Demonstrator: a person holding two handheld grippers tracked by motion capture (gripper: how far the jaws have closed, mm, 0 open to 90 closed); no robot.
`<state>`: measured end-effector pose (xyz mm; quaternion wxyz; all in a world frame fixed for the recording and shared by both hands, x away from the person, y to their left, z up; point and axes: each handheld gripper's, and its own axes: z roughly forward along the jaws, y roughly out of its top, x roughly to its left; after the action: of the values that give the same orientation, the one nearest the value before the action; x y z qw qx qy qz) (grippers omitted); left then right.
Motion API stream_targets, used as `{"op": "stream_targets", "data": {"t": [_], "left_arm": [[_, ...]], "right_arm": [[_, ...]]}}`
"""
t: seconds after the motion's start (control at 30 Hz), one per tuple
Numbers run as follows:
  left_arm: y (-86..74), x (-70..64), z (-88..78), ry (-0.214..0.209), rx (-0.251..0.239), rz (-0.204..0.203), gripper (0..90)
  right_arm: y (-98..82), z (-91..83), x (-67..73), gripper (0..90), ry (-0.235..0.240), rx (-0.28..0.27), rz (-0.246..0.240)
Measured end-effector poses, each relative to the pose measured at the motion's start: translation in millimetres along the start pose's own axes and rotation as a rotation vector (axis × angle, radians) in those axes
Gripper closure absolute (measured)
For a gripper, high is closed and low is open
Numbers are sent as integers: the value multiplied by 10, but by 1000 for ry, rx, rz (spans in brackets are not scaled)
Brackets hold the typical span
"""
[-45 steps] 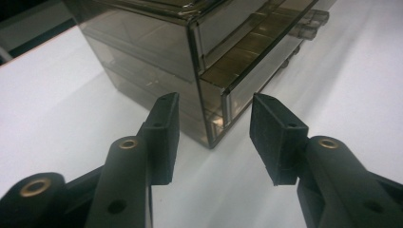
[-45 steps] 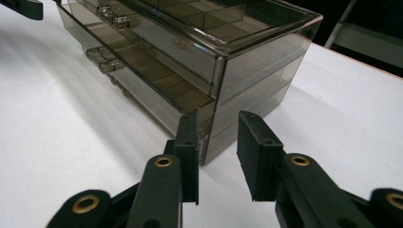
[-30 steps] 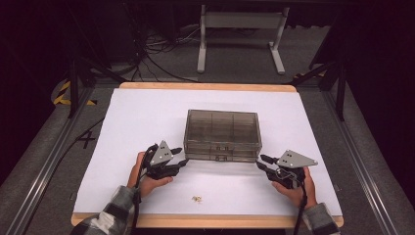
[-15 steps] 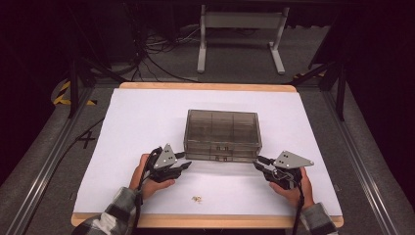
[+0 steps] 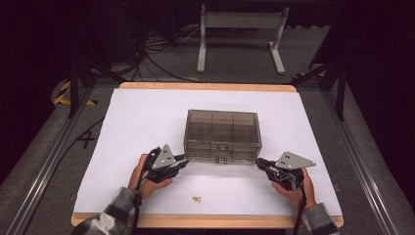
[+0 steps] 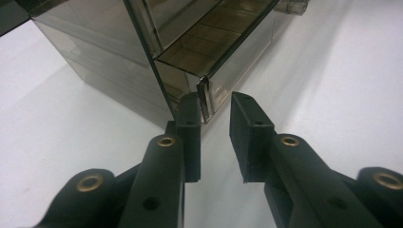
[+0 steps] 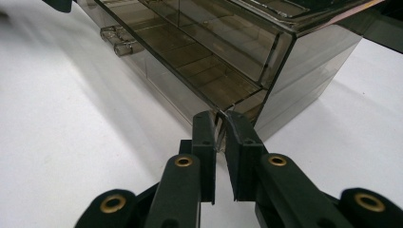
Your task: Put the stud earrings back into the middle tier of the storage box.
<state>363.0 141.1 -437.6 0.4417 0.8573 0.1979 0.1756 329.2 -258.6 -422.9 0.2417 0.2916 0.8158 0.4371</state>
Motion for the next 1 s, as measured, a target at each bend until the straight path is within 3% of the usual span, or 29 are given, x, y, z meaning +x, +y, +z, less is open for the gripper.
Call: {"op": "stream_targets", "data": {"t": [0.4, 1.0], "left_arm": [[-42, -53, -63, -21, 6, 1, 800], [-66, -185, -132, -44, 36, 48, 797]], "right_arm": [[-18, -71, 62, 842, 29, 25, -11], [-72, -170, 163, 843, 41, 34, -16]]}}
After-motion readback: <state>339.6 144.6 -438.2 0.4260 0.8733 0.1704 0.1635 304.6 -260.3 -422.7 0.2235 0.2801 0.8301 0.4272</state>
